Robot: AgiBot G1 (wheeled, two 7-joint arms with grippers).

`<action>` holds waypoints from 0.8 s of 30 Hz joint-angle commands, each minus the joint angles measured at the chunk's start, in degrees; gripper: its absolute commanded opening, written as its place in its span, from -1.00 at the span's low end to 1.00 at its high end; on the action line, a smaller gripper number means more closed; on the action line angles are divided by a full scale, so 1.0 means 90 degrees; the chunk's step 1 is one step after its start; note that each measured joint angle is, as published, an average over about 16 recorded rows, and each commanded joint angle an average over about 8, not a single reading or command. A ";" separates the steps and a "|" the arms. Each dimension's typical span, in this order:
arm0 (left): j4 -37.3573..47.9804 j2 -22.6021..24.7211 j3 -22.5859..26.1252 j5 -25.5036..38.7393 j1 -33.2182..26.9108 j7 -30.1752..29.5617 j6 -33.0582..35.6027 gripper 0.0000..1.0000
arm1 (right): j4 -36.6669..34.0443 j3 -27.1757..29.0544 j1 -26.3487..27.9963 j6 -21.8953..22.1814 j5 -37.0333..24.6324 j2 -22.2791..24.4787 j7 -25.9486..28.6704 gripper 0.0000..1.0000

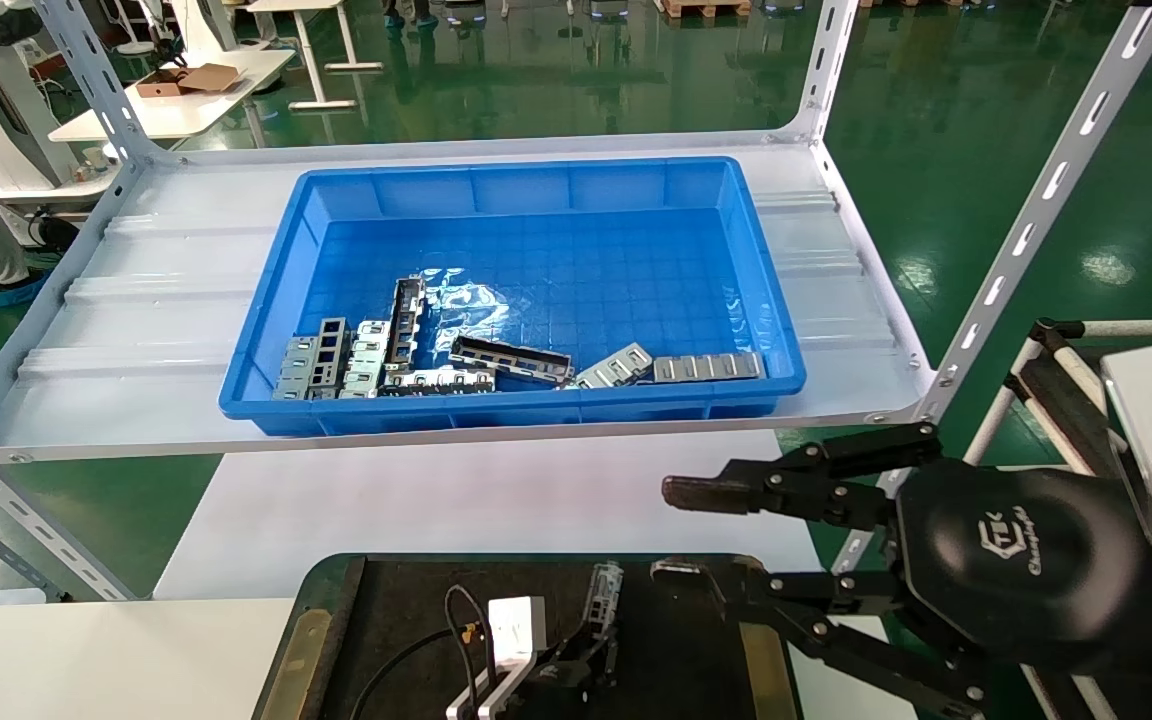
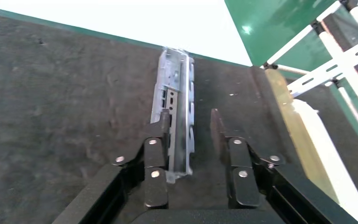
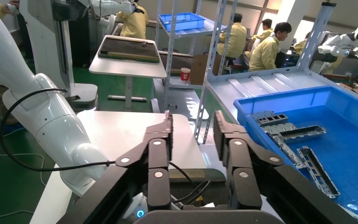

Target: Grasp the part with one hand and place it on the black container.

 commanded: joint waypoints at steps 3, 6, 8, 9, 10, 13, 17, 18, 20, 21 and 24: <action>-0.0109 -0.0017 0.0019 -0.0053 -0.0010 -0.0010 -0.0019 1.00 | 0.0000 -0.0001 0.0000 0.0000 0.0001 0.0000 0.0000 1.00; -0.0194 -0.0046 0.0037 -0.0070 -0.0017 0.0000 -0.0022 1.00 | 0.0000 -0.0001 0.0000 0.0001 0.0001 0.0001 -0.0001 1.00; -0.0266 -0.0088 0.0049 -0.0069 -0.0022 0.0009 0.0006 1.00 | 0.0000 -0.0002 0.0000 0.0001 0.0001 0.0001 -0.0001 1.00; -0.0311 -0.0119 0.0054 -0.0063 -0.0026 0.0014 0.0032 1.00 | 0.0000 -0.0002 0.0000 0.0001 0.0001 0.0001 -0.0001 1.00; -0.0361 -0.0158 0.0058 -0.0054 -0.0030 0.0020 0.0066 1.00 | 0.0000 -0.0002 0.0001 0.0001 0.0001 0.0001 -0.0001 1.00; -0.0546 -0.0321 0.0066 -0.0005 -0.0042 0.0042 0.0223 1.00 | 0.0000 -0.0003 0.0001 0.0001 0.0002 0.0001 -0.0001 1.00; -0.0802 -0.0612 0.0055 0.0081 -0.0063 0.0061 0.0531 1.00 | 0.0000 -0.0004 0.0001 0.0001 0.0002 0.0001 -0.0002 1.00; -0.0856 -0.0691 0.0049 0.0106 -0.0072 0.0066 0.0624 1.00 | 0.0000 -0.0004 0.0001 0.0002 0.0003 0.0001 -0.0002 1.00; -0.0942 -0.0850 0.0032 0.0157 -0.0094 0.0075 0.0831 1.00 | 0.0000 -0.0004 0.0001 0.0002 0.0003 0.0002 -0.0002 1.00; -0.0978 -0.0932 0.0020 0.0189 -0.0107 0.0084 0.0946 1.00 | 0.0000 -0.0004 0.0001 0.0002 0.0003 0.0002 -0.0002 1.00; -0.1062 -0.1175 -0.0035 0.0306 -0.0140 0.0128 0.1319 1.00 | 0.0000 -0.0005 0.0001 0.0002 0.0003 0.0002 -0.0002 1.00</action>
